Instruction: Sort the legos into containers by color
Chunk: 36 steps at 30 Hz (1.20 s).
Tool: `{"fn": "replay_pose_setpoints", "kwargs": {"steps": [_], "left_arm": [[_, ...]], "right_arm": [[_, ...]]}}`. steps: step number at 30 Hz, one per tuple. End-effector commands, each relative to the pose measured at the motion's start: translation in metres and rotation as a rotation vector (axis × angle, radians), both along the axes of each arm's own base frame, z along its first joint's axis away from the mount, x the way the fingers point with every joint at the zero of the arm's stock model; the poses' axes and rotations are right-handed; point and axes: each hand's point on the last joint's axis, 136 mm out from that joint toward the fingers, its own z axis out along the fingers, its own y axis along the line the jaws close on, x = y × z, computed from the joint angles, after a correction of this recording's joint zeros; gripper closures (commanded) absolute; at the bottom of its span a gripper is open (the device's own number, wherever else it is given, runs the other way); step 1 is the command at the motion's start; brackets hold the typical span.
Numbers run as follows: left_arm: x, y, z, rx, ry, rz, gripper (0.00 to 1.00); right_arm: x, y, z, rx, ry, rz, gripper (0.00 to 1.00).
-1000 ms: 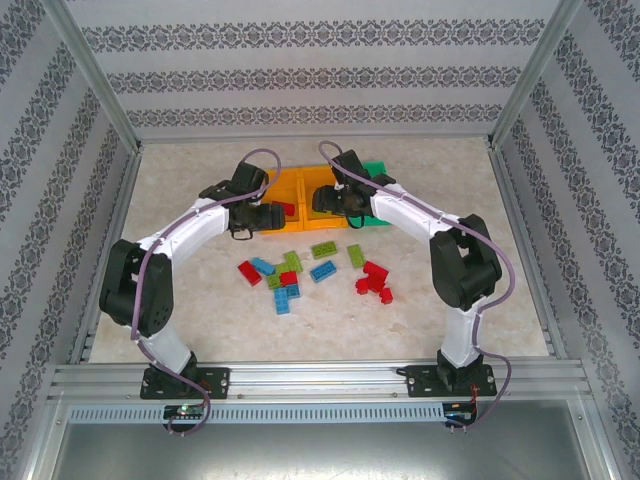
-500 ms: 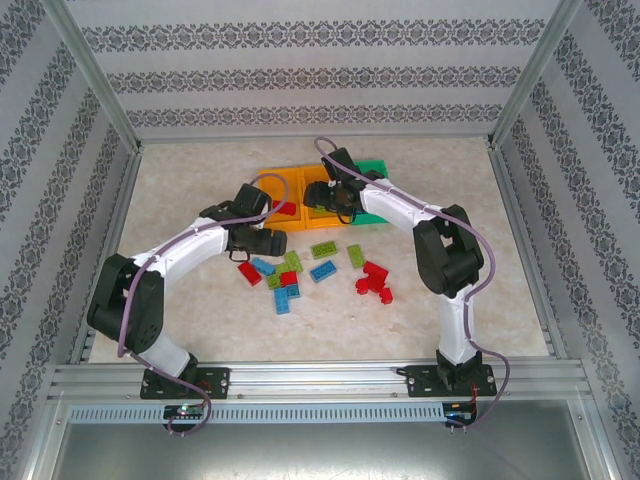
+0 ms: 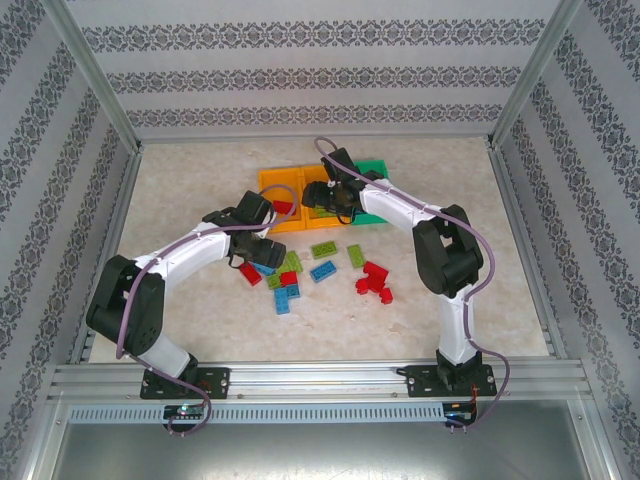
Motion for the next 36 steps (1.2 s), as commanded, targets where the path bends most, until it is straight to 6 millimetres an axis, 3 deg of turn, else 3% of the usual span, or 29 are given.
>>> {"fn": "replay_pose_setpoints", "kwargs": {"steps": [1,8,36], "left_arm": [[-0.013,0.001,-0.011,0.048,0.052,-0.063,0.15],[-0.022,0.002,-0.024,0.084,0.109,-0.078,0.16],[-0.029,0.006,-0.039,0.136,0.151,-0.109,0.18]], "right_arm": [[-0.006,0.004,0.025,0.041,-0.028,0.003,0.22],[-0.008,-0.003,0.026,0.033,-0.029,-0.004,0.22],[-0.008,-0.011,0.018,0.033,-0.015,-0.019,0.22]]}}
